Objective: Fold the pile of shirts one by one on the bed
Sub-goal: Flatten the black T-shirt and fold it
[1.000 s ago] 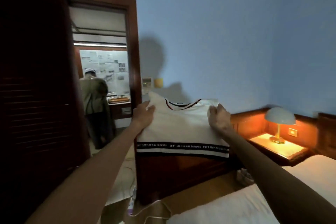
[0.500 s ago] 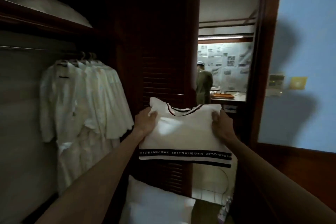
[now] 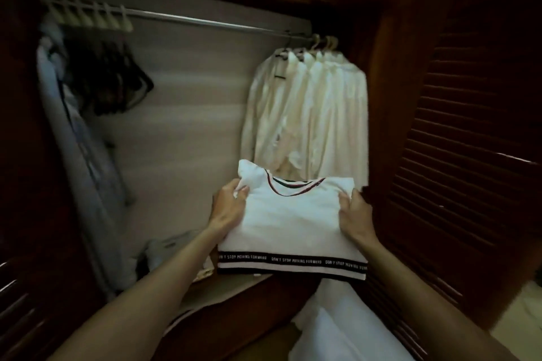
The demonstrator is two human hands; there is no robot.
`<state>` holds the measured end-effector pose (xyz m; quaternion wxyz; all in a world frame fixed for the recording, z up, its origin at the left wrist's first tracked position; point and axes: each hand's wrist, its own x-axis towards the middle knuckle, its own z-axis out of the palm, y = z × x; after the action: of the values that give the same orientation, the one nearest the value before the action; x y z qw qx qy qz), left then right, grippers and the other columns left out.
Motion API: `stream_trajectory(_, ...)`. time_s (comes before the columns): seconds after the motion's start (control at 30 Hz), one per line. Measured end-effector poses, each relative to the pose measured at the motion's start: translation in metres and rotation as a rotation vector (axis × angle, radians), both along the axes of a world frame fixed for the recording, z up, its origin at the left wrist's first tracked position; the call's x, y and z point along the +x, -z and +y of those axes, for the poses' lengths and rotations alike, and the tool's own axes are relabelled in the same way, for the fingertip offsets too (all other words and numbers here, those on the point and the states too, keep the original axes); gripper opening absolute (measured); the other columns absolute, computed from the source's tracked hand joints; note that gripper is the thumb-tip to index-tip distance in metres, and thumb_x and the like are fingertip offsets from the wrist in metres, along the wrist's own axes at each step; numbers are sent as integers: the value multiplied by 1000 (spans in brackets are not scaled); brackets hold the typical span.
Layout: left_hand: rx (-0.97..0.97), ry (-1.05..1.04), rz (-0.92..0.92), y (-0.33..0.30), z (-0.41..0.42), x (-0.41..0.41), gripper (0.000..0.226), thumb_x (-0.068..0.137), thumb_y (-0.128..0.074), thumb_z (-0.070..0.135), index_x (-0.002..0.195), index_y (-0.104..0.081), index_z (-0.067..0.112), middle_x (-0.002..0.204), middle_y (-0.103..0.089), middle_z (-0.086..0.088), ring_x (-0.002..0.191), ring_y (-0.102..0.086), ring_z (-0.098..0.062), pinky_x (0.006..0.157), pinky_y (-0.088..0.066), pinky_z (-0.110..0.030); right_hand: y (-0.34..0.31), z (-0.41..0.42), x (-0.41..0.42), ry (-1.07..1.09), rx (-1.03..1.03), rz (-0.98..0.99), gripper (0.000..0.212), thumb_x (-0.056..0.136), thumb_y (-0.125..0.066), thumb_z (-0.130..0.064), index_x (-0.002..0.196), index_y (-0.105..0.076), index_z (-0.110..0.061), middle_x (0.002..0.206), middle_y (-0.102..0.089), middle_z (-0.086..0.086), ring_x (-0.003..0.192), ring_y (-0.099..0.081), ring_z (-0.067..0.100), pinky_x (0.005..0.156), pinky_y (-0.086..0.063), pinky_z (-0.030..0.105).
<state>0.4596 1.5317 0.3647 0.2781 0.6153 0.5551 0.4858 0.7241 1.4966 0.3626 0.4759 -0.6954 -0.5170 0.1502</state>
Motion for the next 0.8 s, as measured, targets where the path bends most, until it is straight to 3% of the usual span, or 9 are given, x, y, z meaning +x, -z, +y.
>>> stream_trajectory(0.13,-48,-154,13,34,36,-55,24,99,-53,23,76,-58,23,74,-60,6,74,-52,-18,64,-39,-29,29,73,-53,-142,-40,-11,22,102,-44,-19,98,-53,0,104,-61,27,101,-56,38,73,-28,30)
stream_trajectory(0.23,-88,-228,-2,61,71,-93,19,101,-53,27,107,-69,20,107,-71,-3,99,-63,-24,78,-45,-29,54,130,-93,-240,-72,-12,22,103,-42,-21,101,-52,-1,102,-59,23,97,-55,35,74,-31,33)
stream_trajectory(0.33,-152,-338,4,86,112,-127,40,101,-54,30,136,-59,12,136,-60,-9,126,-55,-28,99,-40,-28,84,187,-131,-301,-104,-10,24,103,-41,-22,107,-52,0,112,-61,24,106,-57,37,76,-35,33)
stream_trajectory(0.4,-174,-368,31,104,137,-147,39,101,-54,29,133,-59,5,133,-61,-15,123,-55,-30,96,-39,-29,105,218,-154,-331,-140,3,31,104,-40,-22,117,-53,3,115,-61,25,109,-57,38,79,-37,32)
stream_trajectory(0.5,-167,-392,52,131,172,-173,28,101,-55,19,111,-64,-5,102,-63,-13,93,-55,-23,78,-34,-25,137,263,-183,-373,-183,-5,36,106,-37,-26,122,-52,2,117,-63,24,110,-58,39,82,-39,33)
stream_trajectory(0.53,-186,-401,46,142,183,-180,24,101,-55,17,106,-65,-4,101,-65,-12,91,-54,-21,77,-33,-24,148,275,-191,-392,-186,-22,38,106,-36,-28,124,-52,2,119,-63,23,111,-58,39,86,-40,34)
stream_trajectory(0.67,-296,-484,-44,195,225,-205,38,100,-58,20,132,-59,0,133,-60,-11,126,-53,-26,94,-36,-21,200,324,-224,-424,-227,-29,34,106,-39,-26,123,-55,-1,107,-66,18,104,-62,36,83,-39,32)
stream_trajectory(0.73,-326,-514,-53,227,248,-218,38,100,-58,23,131,-61,3,129,-61,-5,123,-54,-21,96,-38,-24,234,351,-240,-424,-250,-14,40,104,-39,-34,119,-56,-1,105,-66,20,102,-61,36,85,-41,35)
stream_trajectory(0.8,-374,-525,-54,262,271,-227,36,101,-55,29,129,-64,8,123,-64,-1,115,-56,-18,94,-40,-26,270,379,-255,-440,-297,17,62,100,-29,-54,115,-55,0,95,-64,20,91,-62,34,83,-43,40)
